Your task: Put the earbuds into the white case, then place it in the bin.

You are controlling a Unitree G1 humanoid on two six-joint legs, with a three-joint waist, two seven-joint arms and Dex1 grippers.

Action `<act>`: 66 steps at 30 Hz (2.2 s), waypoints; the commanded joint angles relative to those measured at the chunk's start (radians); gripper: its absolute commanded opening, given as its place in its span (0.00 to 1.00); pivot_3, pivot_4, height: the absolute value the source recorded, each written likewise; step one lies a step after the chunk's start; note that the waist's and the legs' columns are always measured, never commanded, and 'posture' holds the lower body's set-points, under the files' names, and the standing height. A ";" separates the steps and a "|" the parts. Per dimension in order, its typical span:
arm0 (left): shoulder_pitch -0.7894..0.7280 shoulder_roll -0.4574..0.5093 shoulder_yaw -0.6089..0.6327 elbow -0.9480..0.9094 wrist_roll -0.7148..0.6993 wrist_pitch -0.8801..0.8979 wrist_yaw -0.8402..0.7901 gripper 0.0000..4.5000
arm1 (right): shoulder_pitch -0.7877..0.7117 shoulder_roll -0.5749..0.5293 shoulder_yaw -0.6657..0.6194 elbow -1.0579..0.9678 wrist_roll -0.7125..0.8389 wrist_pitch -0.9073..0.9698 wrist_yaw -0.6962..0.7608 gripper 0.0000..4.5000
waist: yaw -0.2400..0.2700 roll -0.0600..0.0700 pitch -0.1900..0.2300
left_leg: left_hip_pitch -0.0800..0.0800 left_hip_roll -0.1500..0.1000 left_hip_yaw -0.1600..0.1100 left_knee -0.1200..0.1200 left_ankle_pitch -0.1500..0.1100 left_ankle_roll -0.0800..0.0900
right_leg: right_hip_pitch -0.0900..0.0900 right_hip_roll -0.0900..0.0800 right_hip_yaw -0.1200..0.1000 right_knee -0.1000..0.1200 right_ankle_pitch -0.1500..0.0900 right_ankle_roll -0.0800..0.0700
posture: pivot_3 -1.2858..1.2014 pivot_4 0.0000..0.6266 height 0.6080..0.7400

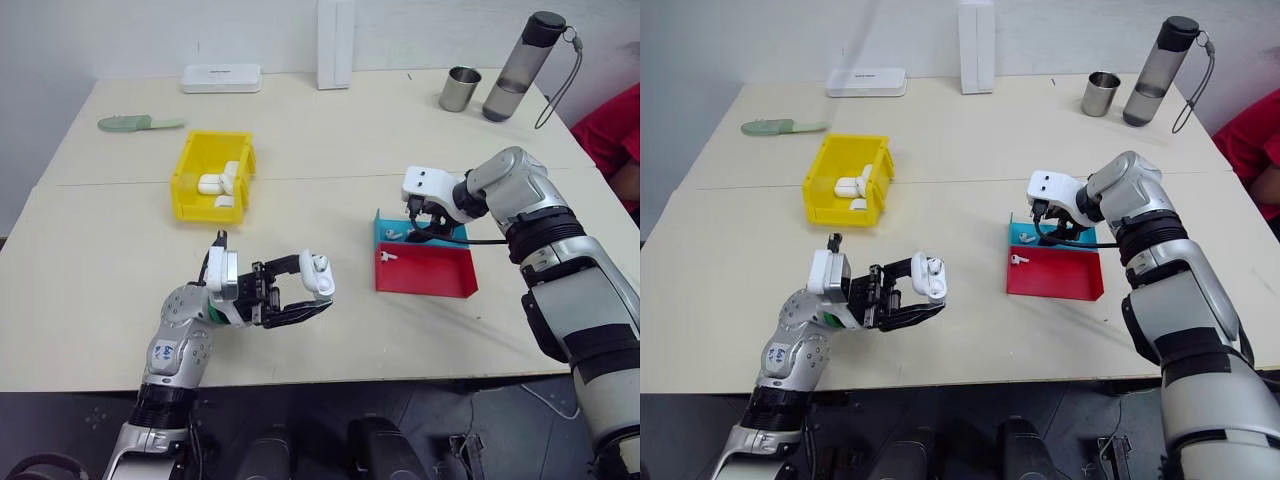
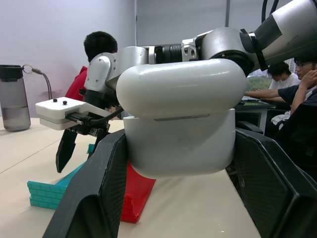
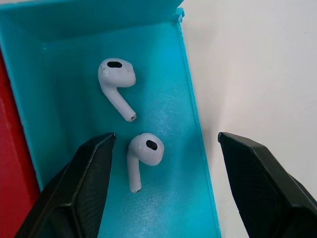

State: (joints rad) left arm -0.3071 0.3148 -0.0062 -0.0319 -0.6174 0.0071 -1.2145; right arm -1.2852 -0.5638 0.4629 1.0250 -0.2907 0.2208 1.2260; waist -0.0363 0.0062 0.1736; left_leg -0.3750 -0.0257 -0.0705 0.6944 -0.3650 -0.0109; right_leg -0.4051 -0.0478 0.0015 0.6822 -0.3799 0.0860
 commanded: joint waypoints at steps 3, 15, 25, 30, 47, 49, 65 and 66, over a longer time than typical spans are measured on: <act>-0.002 0.003 0.010 -0.022 -0.002 -0.023 -0.006 0.61 | -0.005 -0.005 -0.009 -0.009 -0.024 0.011 0.023 0.74 | 0.001 0.000 0.000 | 0.000 0.000 0.000 0.001 0.000 0.000 | 0.000 0.000 0.000 0.000 0.000 0.000 | 0.52 0.24 1.00; -0.003 0.005 0.013 -0.012 -0.003 -0.027 -0.016 0.61 | 0.005 -0.004 -0.008 -0.018 -0.041 0.030 0.054 0.39 | 0.001 0.000 0.000 | 0.000 0.000 0.000 0.002 0.000 0.000 | 0.000 0.000 0.000 0.001 0.000 0.000 | 0.52 0.24 1.00; -0.001 0.004 0.012 -0.012 -0.003 -0.030 -0.018 0.61 | 0.012 0.002 -0.017 -0.019 -0.040 0.022 0.048 0.39 | 0.001 0.000 0.000 | 0.000 0.000 0.000 0.002 0.000 0.000 | 0.000 0.000 0.000 0.002 0.000 0.000 | 0.52 0.24 1.00; -0.001 0.005 0.012 -0.012 -0.001 -0.030 -0.018 0.61 | 0.018 0.011 -0.015 -0.019 -0.039 0.019 0.049 0.39 | -0.001 0.000 0.000 | 0.000 0.000 0.000 0.003 0.000 0.000 | 0.000 0.000 0.000 0.002 0.000 0.000 | 0.52 0.24 1.00; 0.004 0.006 0.011 -0.018 -0.002 -0.030 -0.016 0.61 | 0.011 -0.017 -0.072 -0.049 -0.008 0.015 0.044 0.11 | -0.002 0.000 0.000 | 0.000 0.000 0.000 0.004 0.000 0.000 | -0.001 0.000 0.001 0.006 0.000 0.000 | 0.52 0.24 1.00; 0.000 0.005 0.012 -0.018 -0.006 -0.027 -0.017 0.61 | 0.001 -0.036 -0.124 -0.077 0.039 0.022 0.066 0.11 | 0.000 0.000 0.000 | 0.000 -0.001 0.001 0.004 0.000 0.000 | -0.002 0.000 0.001 0.006 0.000 0.000 | 0.52 0.24 1.00; -0.121 -0.040 0.039 0.040 -0.051 0.037 -0.003 0.61 | 0.475 0.081 -0.799 -1.198 1.102 0.882 -0.051 0.11 | 0.006 0.000 0.000 | -0.001 0.000 -0.001 0.004 0.000 0.000 | -0.002 0.001 0.002 0.009 0.000 0.000 | 0.52 0.24 1.00; -0.129 -0.044 0.038 0.044 -0.050 0.040 -0.002 0.61 | 0.510 0.121 -0.813 -1.253 1.154 0.903 -0.102 0.11 | 0.008 -0.001 0.000 | -0.001 0.000 -0.002 0.004 0.000 0.000 | -0.002 0.001 0.001 0.008 0.000 0.000 | 0.52 0.24 1.00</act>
State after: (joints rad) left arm -0.4241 0.2753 0.0216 0.0177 -0.6452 0.0463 -1.2152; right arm -0.8019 -0.4761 -0.3064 -0.1207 0.7499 1.0626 1.2104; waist -0.0283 0.0056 0.1732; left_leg -0.3761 -0.0260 -0.0727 0.6985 -0.3651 -0.0113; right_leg -0.4075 -0.0470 0.0027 0.6905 -0.3798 0.0859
